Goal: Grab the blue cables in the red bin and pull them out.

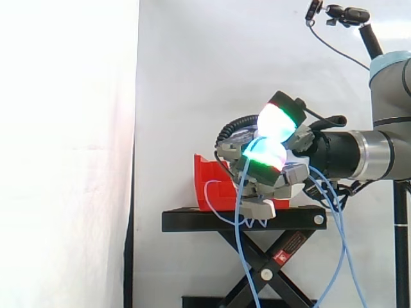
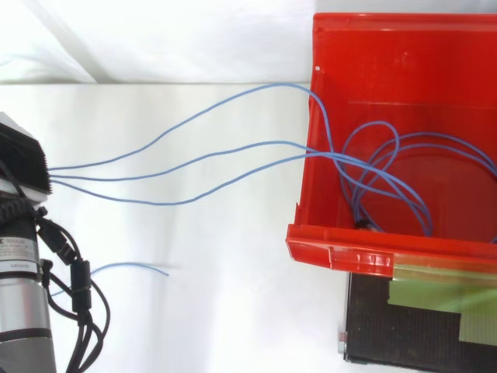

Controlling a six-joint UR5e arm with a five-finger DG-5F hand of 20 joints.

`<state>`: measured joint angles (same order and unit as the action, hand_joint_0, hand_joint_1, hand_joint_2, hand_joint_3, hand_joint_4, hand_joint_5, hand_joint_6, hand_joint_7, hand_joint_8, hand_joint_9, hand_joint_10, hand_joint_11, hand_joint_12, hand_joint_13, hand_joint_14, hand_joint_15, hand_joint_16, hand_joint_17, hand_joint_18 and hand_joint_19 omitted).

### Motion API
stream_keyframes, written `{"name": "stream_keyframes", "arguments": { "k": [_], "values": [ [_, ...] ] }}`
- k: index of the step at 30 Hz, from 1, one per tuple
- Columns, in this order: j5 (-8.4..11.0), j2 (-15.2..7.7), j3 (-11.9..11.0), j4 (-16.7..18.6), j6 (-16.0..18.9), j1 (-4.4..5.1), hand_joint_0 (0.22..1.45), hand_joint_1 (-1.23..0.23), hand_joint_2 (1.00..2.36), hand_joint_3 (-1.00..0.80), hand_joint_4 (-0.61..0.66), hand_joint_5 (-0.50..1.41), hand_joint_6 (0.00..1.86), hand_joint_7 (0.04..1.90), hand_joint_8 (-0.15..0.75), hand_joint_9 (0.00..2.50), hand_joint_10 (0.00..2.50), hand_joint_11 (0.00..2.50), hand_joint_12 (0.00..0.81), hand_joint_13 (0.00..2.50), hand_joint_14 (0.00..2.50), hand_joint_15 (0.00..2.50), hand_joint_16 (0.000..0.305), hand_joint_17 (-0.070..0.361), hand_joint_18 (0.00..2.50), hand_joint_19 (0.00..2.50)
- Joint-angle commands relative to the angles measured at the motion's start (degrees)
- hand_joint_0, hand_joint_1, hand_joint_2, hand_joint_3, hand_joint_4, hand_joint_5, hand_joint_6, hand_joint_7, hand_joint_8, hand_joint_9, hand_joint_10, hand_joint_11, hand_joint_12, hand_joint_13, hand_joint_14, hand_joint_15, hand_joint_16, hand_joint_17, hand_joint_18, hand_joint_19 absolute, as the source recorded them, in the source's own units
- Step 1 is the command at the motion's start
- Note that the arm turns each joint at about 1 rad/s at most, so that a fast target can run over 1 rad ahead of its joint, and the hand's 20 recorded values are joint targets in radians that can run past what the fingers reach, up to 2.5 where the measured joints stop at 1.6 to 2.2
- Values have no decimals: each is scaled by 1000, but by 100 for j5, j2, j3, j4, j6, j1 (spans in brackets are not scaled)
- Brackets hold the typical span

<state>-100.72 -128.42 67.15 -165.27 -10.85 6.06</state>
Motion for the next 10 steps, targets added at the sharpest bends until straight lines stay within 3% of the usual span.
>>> {"name": "stream_keyframes", "arguments": {
  "k": [1, 10],
  "values": [
    [0, 1, 0, 4, 0, 0, 1058, -1014, 1012, -417, 51, 553, 1600, 129, 324, 972, 291, 1359, 308, 1152, 2500, 293, 40, 89, 1000, 933],
    [0, 1, 0, 4, 0, 0, 1058, -1014, 1012, -417, 50, 554, 1594, 136, 324, 983, 290, 1353, 312, 1153, 2500, 297, 39, 89, 1010, 943]
  ]
}}
